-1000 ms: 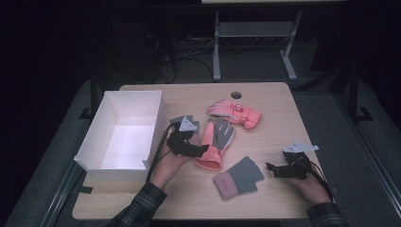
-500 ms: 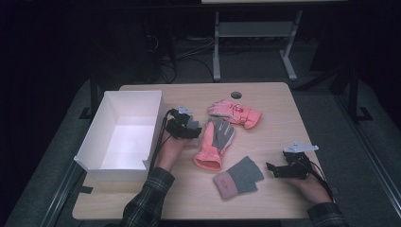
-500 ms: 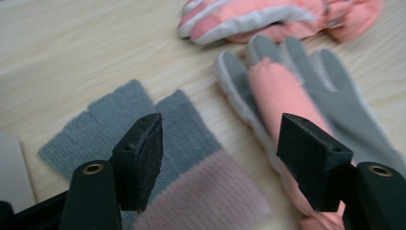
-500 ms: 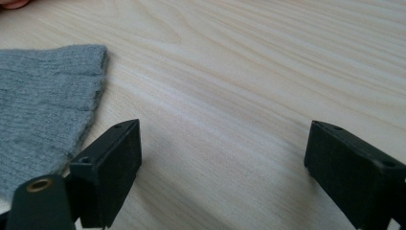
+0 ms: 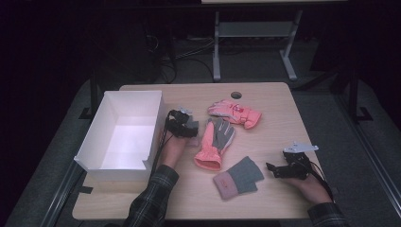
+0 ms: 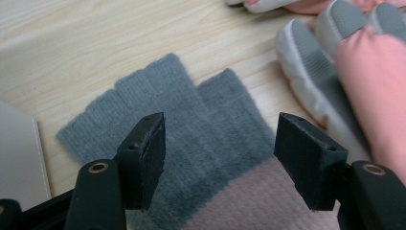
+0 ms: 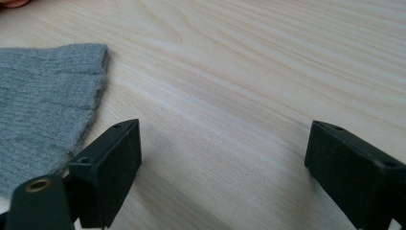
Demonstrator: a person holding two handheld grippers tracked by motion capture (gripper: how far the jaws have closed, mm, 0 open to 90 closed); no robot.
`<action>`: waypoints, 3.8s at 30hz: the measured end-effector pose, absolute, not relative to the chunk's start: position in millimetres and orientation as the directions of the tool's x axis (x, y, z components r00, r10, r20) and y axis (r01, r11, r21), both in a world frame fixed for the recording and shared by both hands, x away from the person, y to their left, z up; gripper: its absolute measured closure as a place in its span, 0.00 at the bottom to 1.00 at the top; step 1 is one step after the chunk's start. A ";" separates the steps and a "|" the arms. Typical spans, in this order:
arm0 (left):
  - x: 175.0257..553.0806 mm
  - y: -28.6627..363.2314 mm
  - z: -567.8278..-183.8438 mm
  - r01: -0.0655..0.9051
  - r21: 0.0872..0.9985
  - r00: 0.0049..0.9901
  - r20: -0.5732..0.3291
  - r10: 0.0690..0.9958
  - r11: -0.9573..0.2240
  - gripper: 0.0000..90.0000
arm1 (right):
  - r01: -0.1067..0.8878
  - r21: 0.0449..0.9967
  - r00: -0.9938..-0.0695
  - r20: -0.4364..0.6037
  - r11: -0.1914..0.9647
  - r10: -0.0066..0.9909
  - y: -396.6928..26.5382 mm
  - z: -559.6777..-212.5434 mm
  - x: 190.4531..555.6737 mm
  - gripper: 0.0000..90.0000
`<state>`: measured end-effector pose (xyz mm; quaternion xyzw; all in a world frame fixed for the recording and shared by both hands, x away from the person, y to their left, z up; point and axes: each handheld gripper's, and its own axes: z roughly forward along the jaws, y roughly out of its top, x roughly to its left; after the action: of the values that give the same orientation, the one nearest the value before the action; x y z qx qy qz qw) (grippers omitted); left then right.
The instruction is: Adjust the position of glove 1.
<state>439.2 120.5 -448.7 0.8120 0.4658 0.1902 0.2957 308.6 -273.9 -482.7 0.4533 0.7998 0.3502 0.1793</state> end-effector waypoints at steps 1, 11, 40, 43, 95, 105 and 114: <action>439.2 120.5 -448.7 0.644 0.657 0.494 0.034 0.869 -0.391 0.38 | 0.600 0.723 -0.525 0.031 0.344 0.851 -273.9 -482.7 308.6 0.13; 439.3 123.6 -462.9 0.658 0.667 0.473 -0.003 0.881 -0.351 0.46 | 0.599 0.722 -0.526 0.029 0.346 0.850 -273.8 -482.7 308.3 0.13; 436.1 123.6 -439.0 0.628 0.703 0.526 -0.066 0.848 -0.334 0.87 | 0.599 0.721 -0.529 0.031 0.348 0.848 -273.8 -482.7 307.7 0.12; 435.0 123.5 -428.3 0.614 0.714 0.535 -0.064 0.842 -0.336 0.87 | 0.598 0.722 -0.530 0.030 0.348 0.848 -273.8 -482.8 307.7 0.12; 344.5 54.1 -380.7 0.240 0.778 0.969 -0.159 0.188 -0.580 0.87 | 0.598 0.718 -0.538 0.031 0.355 0.842 -273.5 -482.8 308.0 0.10; 328.1 17.4 -405.1 0.170 0.752 0.985 -0.151 0.085 -0.637 0.86 | 0.597 0.718 -0.540 0.031 0.357 0.841 -273.5 -482.8 308.0 0.10; 323.3 3.7 -433.2 0.155 0.696 0.984 -0.173 0.045 -0.701 0.79 | 0.596 0.718 -0.541 0.030 0.358 0.840 -273.7 -482.9 308.1 0.10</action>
<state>323.3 3.7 -433.2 0.9195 0.0543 -0.0717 0.3826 308.1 -273.7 -482.9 0.4460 0.8054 0.3491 0.1748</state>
